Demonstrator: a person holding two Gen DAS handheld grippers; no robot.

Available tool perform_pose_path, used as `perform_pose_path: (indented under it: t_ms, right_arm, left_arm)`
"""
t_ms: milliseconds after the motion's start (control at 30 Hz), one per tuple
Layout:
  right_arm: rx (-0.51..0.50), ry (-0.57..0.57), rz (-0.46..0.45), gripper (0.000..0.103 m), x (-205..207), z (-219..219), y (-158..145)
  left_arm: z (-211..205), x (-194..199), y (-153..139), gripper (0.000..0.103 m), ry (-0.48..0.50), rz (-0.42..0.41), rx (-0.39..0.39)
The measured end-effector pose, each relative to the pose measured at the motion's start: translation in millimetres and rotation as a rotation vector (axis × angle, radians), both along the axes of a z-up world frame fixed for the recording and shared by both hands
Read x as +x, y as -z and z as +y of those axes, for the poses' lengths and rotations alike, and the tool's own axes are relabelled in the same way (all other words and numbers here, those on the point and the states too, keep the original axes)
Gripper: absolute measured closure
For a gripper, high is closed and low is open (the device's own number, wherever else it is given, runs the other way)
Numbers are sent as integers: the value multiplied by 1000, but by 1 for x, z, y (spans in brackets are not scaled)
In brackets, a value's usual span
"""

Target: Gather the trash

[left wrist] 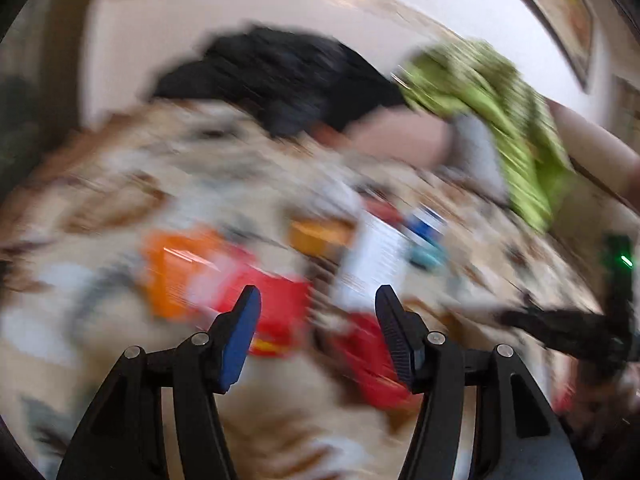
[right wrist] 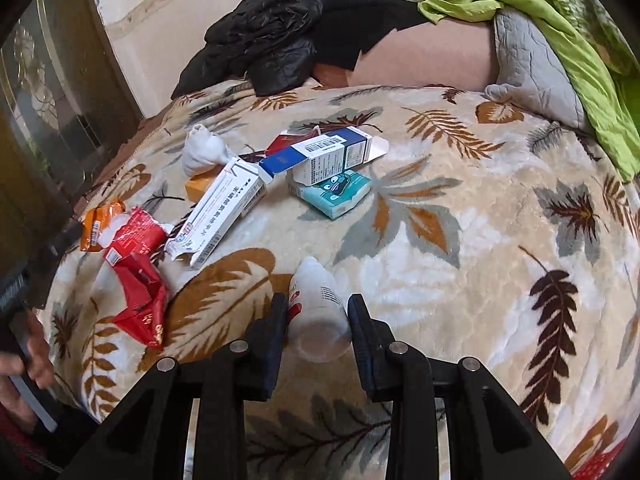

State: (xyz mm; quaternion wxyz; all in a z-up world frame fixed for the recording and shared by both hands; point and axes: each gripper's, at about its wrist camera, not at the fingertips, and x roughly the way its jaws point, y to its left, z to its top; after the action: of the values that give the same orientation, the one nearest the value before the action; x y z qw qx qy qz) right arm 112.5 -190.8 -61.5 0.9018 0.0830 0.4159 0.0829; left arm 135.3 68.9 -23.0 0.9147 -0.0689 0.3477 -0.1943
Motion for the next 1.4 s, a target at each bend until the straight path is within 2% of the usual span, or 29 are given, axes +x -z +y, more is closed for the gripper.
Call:
perform_pose_path:
  t_ms: [67, 167, 233, 433, 467, 500, 600, 767, 1033, 1100, 1267, 1400]
  right_arm:
    - [-10, -17, 18, 70, 0, 3, 3]
    - [-20, -46, 50, 70, 1, 5, 9]
    - [-16, -69, 95, 70, 4, 7, 16]
    - [2, -74, 142, 69, 8, 6, 24]
    - [4, -73, 146, 69, 9, 6, 25]
    - [10, -73, 149, 69, 10, 6, 26]
    - [7, -67, 150, 68, 13, 8, 26]
    - [-39, -76, 164, 67, 23, 16, 33]
    - [-31, -72, 158, 65, 23, 17, 30]
    - [-54, -71, 154, 70, 23, 19, 31]
    - [-139, -93, 132, 71, 20, 28, 29]
    - [-152, -100, 141, 71, 20, 29, 33]
  left_arm:
    - [-15, 4, 9, 45, 59, 60, 2]
    - [-40, 7, 22, 45, 81, 93, 121]
    - [-48, 11, 28, 45, 88, 113, 152]
    - [-58, 19, 49, 45, 76, 189, 180]
    - [-59, 20, 51, 46, 69, 189, 181]
    - [-60, 21, 51, 54, 64, 184, 186]
    - [-62, 24, 53, 65, 51, 184, 204]
    - [-60, 24, 49, 71, 49, 169, 185]
    - [-59, 14, 34, 71, 61, 105, 146]
    - [-59, 12, 31, 71, 59, 89, 138]
    - [-60, 10, 27, 71, 58, 70, 124]
    - [-61, 10, 27, 71, 57, 71, 126]
